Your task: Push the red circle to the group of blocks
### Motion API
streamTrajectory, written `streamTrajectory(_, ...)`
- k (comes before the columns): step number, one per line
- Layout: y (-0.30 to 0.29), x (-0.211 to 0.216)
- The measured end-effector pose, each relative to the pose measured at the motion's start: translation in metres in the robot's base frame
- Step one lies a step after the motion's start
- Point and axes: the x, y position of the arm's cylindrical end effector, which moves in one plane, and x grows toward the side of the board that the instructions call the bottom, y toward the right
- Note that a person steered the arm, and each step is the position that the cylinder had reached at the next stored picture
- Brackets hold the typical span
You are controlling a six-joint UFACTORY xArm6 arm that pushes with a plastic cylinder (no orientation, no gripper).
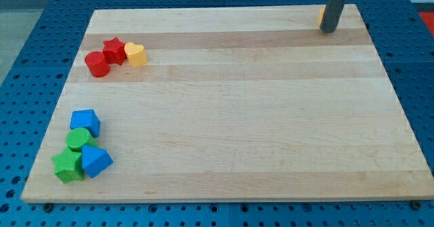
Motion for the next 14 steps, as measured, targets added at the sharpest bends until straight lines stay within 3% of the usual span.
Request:
streamTrajectory(2,-0.125,0.029)
streamTrajectory(5,-0.283,0.030)
streamTrajectory(7,-0.304,0.029)
streamTrajectory(8,-0.332,-0.010)
streamTrajectory(10,-0.419,-0.011)
streamTrajectory(11,-0.424,-0.011)
streamTrajectory(14,-0.447,0.034)
